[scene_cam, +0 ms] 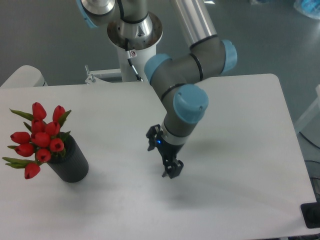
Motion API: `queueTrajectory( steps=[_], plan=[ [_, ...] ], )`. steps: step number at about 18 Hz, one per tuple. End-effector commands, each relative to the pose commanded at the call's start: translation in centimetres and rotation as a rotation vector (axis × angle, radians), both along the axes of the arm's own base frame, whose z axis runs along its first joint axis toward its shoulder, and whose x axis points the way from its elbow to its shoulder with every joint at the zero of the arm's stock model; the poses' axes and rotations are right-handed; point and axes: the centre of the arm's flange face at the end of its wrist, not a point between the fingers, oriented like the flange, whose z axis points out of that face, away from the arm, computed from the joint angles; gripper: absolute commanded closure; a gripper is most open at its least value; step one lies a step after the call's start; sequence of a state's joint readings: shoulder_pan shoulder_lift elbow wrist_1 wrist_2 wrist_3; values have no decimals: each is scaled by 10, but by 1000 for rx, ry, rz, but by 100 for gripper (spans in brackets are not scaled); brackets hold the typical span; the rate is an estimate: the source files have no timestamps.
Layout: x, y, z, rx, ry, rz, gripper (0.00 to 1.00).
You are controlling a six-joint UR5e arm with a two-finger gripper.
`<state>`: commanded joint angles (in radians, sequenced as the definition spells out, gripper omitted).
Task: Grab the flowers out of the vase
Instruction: 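Open the gripper and move it toward the tulip stems above the vase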
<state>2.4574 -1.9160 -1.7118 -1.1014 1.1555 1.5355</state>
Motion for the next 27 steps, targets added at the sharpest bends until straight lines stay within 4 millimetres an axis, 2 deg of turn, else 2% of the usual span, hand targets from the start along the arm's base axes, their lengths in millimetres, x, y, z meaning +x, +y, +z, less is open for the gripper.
queueTrajectory(
  steps=[2, 8, 14, 17, 23, 27],
  plan=[
    [5, -6, 4, 74, -72, 22, 0],
    [26, -8, 17, 210, -267, 119, 0],
    [52, -7, 31, 274, -342, 128, 0],
    [69, 0, 43, 323, -390, 113, 0],
    [97, 17, 44, 352, -461, 82, 0],
    [109, 18, 37, 381, -534, 80, 0]
  ],
)
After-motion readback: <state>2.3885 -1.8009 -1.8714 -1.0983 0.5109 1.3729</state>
